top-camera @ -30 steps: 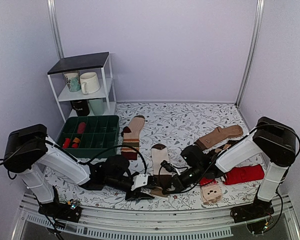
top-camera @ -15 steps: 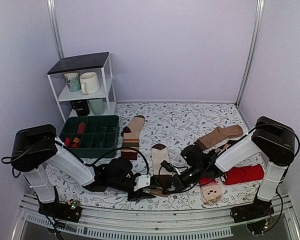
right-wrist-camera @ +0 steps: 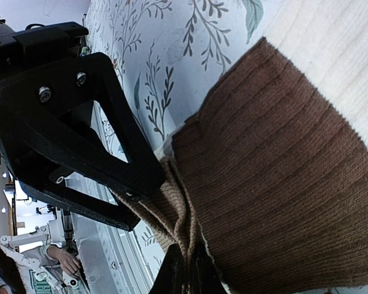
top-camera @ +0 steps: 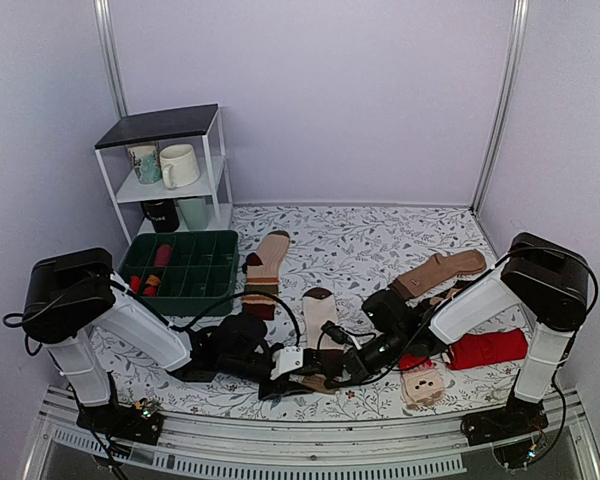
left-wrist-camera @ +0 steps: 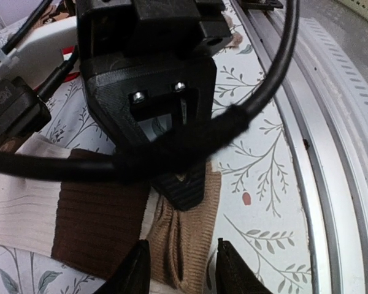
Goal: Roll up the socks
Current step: Roll a pair of socks at the center of the board.
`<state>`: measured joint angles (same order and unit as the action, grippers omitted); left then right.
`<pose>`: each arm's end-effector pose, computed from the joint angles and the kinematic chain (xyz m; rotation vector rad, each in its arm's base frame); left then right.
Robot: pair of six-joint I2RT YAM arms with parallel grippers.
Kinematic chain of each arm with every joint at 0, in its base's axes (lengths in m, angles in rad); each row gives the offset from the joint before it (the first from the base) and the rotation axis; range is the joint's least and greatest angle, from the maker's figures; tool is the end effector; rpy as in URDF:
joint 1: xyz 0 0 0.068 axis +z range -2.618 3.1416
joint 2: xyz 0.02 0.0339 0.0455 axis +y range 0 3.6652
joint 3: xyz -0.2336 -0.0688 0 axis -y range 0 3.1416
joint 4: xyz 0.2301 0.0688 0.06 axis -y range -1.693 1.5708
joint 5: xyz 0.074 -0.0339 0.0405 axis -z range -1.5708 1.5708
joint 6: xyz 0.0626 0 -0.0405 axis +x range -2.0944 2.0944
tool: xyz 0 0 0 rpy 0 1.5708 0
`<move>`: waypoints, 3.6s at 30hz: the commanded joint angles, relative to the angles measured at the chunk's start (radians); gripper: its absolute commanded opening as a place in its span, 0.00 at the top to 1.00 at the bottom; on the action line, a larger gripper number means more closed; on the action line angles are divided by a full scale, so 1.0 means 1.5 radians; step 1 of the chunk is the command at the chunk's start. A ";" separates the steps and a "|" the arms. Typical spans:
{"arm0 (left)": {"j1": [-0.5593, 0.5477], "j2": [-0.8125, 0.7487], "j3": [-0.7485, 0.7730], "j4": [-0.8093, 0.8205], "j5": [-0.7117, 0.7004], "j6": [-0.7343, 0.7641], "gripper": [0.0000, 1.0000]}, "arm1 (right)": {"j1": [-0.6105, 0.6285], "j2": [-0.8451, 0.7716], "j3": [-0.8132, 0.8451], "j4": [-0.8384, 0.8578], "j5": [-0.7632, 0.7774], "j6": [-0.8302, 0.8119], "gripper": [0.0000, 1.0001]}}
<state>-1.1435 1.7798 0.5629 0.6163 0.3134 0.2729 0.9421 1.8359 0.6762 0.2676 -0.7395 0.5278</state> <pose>0.1128 -0.2944 0.0715 1.6081 1.5893 -0.8236 0.1445 0.2704 0.0584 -0.9369 2.6225 1.4464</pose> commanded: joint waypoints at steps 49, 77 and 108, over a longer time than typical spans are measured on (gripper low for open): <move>-0.008 0.026 -0.019 0.019 0.008 -0.020 0.59 | 0.006 0.055 -0.055 -0.083 0.032 0.023 1.00; -0.013 0.039 -0.021 0.034 -0.019 -0.015 0.60 | 0.007 0.058 -0.059 -0.086 0.023 0.030 1.00; 0.051 0.037 0.005 -0.161 0.141 -0.223 1.00 | 0.089 -0.392 -0.252 0.168 0.367 -0.207 0.50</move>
<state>-1.0927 1.8050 0.5888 0.5266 0.4522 0.0063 0.9970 1.3380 0.3691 0.3439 -0.3401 0.4011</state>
